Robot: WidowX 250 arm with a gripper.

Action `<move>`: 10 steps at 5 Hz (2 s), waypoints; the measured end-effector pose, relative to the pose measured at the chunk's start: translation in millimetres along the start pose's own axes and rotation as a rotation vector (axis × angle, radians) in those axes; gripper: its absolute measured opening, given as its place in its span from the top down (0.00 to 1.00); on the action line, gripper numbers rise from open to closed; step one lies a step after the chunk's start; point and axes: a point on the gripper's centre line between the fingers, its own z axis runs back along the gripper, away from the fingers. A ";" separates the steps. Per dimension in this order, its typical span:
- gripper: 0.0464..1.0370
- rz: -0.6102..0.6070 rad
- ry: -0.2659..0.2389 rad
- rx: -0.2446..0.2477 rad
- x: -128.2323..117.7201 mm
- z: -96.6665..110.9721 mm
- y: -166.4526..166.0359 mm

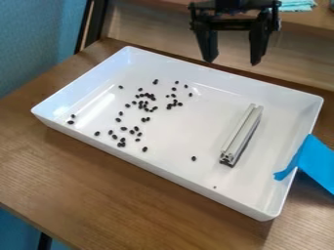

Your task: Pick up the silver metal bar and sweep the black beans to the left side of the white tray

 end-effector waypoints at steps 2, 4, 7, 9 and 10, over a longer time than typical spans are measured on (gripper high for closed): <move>0.04 0.016 -0.008 0.029 3.7 -27.2 8.3; 0.04 -0.021 -0.097 0.078 -2.0 -63.9 17.5; 0.04 0.020 -0.097 0.087 15.5 -85.3 8.8; 0.04 0.023 -0.102 0.106 18.2 -97.1 4.0; 0.04 0.018 -0.098 0.112 18.1 -107.4 3.2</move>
